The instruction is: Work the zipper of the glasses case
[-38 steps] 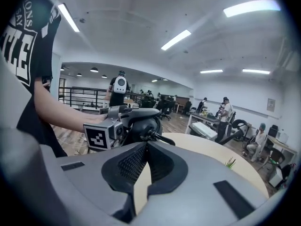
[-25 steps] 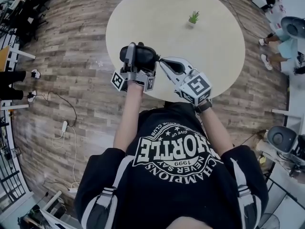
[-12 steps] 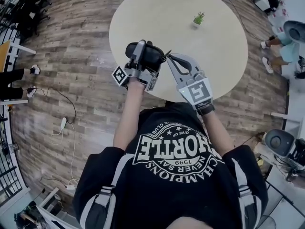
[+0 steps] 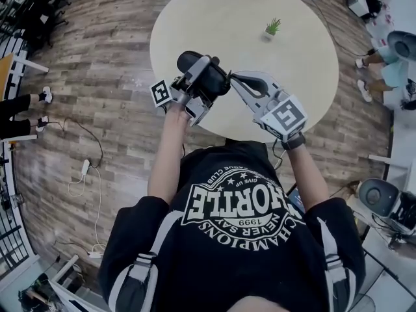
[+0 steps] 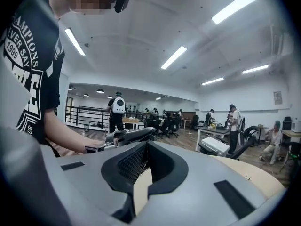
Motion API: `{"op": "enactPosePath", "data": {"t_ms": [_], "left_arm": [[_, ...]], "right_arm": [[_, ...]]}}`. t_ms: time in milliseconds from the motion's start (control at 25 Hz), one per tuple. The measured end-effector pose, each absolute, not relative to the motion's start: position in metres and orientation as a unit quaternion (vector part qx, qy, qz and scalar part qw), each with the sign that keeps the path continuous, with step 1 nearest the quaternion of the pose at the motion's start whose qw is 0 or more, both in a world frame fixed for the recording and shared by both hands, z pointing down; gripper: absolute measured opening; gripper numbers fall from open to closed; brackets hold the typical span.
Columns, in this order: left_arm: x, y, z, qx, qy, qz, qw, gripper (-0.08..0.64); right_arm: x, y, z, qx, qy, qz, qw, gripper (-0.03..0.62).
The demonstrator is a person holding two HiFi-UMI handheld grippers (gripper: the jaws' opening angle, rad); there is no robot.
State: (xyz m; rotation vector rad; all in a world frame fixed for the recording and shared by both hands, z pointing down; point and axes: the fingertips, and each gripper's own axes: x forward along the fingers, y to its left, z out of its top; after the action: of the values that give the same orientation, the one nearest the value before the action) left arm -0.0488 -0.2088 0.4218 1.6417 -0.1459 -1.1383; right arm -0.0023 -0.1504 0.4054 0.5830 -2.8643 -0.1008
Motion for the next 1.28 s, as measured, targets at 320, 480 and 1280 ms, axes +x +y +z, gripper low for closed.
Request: {"op": "enactPosePath", "data": {"t_ms": [320, 480, 1280], "left_arm": [[-0.043, -0.198, 0.413, 0.723, -0.037, -0.445, 0.527, 0.262], [-0.039, -0.199, 0.428, 0.704, -0.033, -0.446, 0.552, 0.262], [-0.018, -0.18, 0.419, 0.711, 0.013, -0.419, 0.565, 0.235]], "right_arm": [[-0.002, -0.165, 0.394, 0.161, -0.983, -0.006, 0.087, 0.025], [0.004, -0.163, 0.408, 0.158, -0.982, 0.01, 0.104, 0.023], [0.013, -0.144, 0.389, 0.139, -0.985, -0.042, 0.093, 0.026]]}}
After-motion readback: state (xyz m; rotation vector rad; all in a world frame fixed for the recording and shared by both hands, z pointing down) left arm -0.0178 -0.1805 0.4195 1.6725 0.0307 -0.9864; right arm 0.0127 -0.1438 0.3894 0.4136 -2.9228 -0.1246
